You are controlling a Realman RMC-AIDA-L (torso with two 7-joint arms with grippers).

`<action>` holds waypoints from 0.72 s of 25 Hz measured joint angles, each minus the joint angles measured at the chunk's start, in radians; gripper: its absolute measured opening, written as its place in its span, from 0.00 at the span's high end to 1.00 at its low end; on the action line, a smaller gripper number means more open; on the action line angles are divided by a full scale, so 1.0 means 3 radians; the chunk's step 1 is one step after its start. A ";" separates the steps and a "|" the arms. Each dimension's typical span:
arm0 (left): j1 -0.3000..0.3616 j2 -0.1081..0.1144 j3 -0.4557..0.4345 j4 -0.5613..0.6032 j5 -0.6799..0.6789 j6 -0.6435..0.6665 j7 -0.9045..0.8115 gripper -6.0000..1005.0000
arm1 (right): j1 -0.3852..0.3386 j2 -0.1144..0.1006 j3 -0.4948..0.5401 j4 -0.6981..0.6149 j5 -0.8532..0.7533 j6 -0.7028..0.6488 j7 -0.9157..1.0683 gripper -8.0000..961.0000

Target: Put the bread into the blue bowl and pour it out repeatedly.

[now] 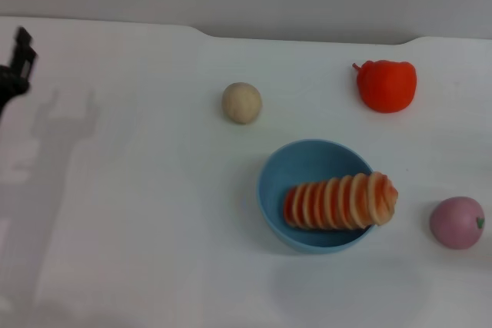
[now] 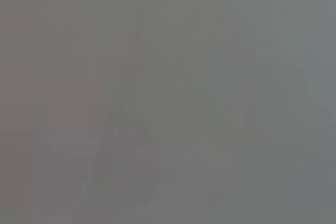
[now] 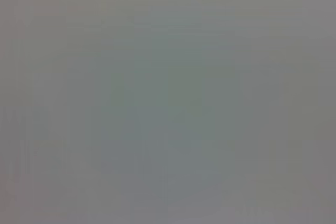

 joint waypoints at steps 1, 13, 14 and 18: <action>-0.0010 -0.0003 0.0006 -0.0076 0.0008 -0.0008 0.0282 0.39 | 0.0013 0.0001 0.0001 0.0036 0.0001 0.0025 -0.0085 0.52; -0.0168 -0.0018 -0.0015 -0.0532 0.0018 -0.0162 0.1624 0.39 | 0.0111 0.0011 0.0004 0.0170 0.0004 0.0167 -0.0224 0.52; -0.0172 -0.0018 -0.0017 -0.0548 0.0018 -0.0167 0.1624 0.39 | 0.0111 0.0012 0.0004 0.0176 0.0005 0.0166 -0.0223 0.52; -0.0190 -0.0017 -0.0011 -0.0599 0.0026 -0.0185 0.1623 0.39 | 0.0111 0.0013 0.0020 0.0197 0.0006 0.0165 -0.0223 0.52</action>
